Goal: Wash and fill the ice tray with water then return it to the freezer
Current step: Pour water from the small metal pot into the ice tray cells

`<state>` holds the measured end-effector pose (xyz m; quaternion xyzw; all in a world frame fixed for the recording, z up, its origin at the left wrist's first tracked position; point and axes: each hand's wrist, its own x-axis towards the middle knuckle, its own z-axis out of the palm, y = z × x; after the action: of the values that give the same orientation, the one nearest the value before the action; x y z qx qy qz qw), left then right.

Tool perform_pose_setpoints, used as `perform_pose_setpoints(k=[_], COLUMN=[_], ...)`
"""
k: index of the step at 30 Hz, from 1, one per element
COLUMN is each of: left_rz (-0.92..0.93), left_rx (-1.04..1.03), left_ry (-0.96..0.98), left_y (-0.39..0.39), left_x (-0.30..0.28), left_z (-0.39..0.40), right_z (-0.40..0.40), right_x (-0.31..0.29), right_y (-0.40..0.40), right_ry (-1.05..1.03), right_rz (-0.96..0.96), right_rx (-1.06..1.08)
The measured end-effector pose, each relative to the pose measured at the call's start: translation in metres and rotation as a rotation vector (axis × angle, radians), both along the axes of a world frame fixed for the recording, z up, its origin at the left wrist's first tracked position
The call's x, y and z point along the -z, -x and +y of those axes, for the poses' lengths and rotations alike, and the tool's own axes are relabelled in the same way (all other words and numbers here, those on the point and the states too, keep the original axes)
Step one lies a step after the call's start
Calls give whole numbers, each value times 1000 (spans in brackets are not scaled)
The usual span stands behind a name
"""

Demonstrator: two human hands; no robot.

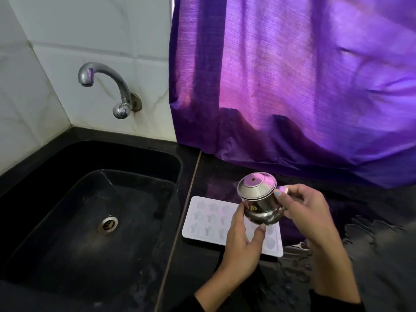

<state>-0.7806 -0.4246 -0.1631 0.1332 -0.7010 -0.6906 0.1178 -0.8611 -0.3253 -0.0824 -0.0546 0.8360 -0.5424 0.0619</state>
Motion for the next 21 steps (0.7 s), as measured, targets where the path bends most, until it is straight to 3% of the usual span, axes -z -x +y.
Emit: perform_pose_setpoints(k=[11,21], left_rz=[-12,-23], left_rx=[242,298], left_ry=[18,-61], left_y=[7,7], left_x=[-5,10], left_z=[46,72], right_z=[62,77], right_x=[-12,-17], right_y=[-6,-9], right_ry=[-141,-390], right_rz=[22,-4], right_rx=[147,124])
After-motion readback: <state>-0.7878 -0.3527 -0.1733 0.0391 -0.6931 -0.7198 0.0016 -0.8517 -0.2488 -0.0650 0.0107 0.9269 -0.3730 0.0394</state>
